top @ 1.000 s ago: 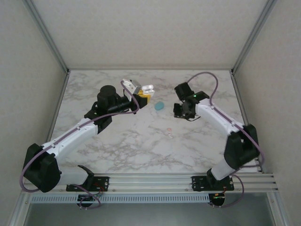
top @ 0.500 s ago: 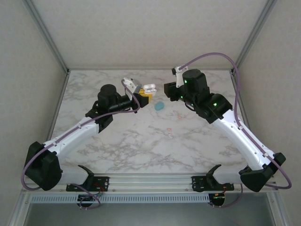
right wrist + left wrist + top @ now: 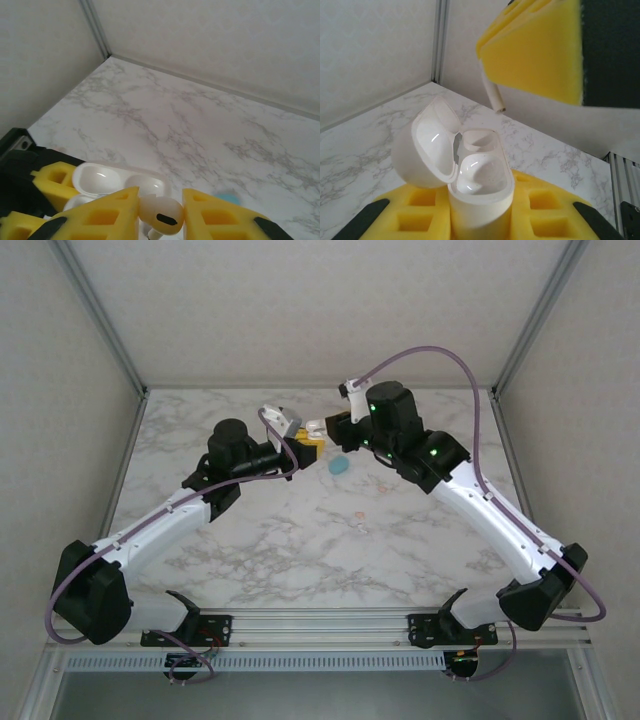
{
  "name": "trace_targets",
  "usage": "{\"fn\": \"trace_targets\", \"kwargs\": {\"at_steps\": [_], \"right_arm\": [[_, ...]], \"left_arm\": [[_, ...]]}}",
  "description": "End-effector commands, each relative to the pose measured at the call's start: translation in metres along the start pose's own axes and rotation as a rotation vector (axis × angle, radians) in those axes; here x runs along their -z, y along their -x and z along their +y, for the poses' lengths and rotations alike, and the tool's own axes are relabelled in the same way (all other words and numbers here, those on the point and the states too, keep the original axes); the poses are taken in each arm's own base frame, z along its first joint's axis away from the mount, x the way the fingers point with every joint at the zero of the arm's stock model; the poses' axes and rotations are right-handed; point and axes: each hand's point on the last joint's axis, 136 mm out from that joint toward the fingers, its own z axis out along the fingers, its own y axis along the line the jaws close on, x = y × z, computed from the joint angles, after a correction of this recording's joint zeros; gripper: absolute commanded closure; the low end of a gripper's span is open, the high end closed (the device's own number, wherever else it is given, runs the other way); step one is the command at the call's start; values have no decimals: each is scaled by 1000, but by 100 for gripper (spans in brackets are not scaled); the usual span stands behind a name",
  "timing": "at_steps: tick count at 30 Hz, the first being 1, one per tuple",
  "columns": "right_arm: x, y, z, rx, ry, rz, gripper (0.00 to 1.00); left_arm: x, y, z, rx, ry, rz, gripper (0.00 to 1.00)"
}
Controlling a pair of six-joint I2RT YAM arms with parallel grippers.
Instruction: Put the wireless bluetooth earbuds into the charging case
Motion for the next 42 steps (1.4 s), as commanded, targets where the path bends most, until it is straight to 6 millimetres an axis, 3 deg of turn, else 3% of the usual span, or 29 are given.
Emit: {"fn": "trace_targets", "kwargs": {"at_steps": [1,10,17,28,32,42], "right_arm": [[2,20,14,36,38,-57,75],[-10,1,0,88,-49,-6,75],[-18,-10,2,105,-32,26,76],[-11,-26,28,96,121,97,66],[-8,-24,27,60,117,102,60],[18,6,24,-116,145,21,42]], "left_arm": [[1,28,-14,-34,-45,-67,97],[2,31,-14,-27,-43,-82,97],[3,37,-15,-24,-46,-107,97],[6,42,-11,-26,-18,-137,98],[6,41,-12,-30,-23,-136,98],[6,34,-15,-66,-32,-108,98]]}}
